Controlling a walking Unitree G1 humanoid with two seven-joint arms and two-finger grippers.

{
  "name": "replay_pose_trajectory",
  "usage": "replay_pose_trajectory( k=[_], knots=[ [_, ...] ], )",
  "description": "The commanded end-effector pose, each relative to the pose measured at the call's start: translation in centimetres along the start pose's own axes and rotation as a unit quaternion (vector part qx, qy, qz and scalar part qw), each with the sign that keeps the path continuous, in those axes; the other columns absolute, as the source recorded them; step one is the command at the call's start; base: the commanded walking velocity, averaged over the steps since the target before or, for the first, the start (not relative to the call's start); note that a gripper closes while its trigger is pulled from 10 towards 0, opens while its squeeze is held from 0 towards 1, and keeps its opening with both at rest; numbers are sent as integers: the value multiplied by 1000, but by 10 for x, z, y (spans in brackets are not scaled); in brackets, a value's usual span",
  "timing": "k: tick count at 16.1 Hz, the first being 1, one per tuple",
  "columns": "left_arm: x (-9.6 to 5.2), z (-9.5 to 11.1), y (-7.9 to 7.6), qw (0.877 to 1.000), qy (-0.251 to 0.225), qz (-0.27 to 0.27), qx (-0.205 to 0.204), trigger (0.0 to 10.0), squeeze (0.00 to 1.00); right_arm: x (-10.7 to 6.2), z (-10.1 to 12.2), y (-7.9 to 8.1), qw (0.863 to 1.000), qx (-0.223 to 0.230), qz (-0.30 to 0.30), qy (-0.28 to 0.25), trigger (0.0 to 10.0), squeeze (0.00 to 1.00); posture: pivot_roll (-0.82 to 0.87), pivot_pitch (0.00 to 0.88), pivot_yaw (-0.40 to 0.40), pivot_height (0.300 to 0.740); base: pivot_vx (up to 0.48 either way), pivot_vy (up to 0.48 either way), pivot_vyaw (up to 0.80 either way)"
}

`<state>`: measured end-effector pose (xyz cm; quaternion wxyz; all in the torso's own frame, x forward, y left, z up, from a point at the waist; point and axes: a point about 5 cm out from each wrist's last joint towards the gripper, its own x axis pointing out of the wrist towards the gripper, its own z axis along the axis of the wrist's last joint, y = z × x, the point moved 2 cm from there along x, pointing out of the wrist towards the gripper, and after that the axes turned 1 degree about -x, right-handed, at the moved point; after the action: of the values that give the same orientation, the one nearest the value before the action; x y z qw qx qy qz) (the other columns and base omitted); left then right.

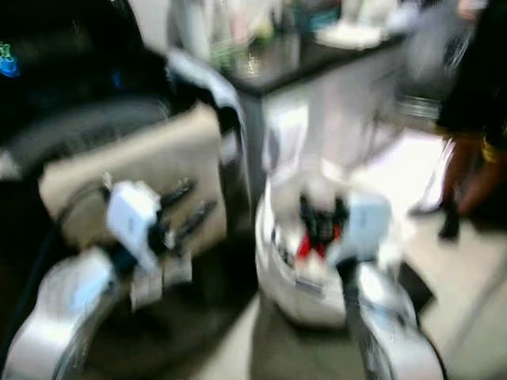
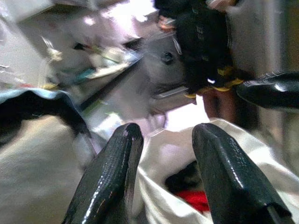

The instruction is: Clothes washing

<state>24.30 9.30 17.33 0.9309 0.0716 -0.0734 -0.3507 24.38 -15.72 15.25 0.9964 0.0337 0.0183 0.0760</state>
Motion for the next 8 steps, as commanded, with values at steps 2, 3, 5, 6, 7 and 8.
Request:
replay_pose_trajectory(
  k=[2,3,5,6,7,8],
  knots=[
    [-2,-5,6,1000,17,-3,12,10000,0,-6,-14,4,1000,10,12,22,10000,0,-64,20,121,740,319,0,0],
    [-2,-5,5,1000,19,-6,9,10000,0,-6,-15,4,1000,13,11,22,10000,0,-62,22,121,740,322,0,0],
    [-3,-4,5,1000,19,-7,9,10000,0,-5,-15,4,1000,16,11,24,10000,0,-59,23,120,740,319,0,0],
    [-4,-4,6,1000,21,-6,8,10000,0,-5,-16,5,999,14,15,24,10000,0,-53,25,114,740,326,0,0],
    [-5,-3,6,1000,20,-5,7,10000,0,-4,-17,4,999,15,14,26,10000,0,-51,25,114,740,334,0,0],
    [-5,-4,6,1000,22,-5,6,10000,0,-4,-19,5,999,16,17,29,10000,0,-51,25,114,740,337,0,0]
  ],
)
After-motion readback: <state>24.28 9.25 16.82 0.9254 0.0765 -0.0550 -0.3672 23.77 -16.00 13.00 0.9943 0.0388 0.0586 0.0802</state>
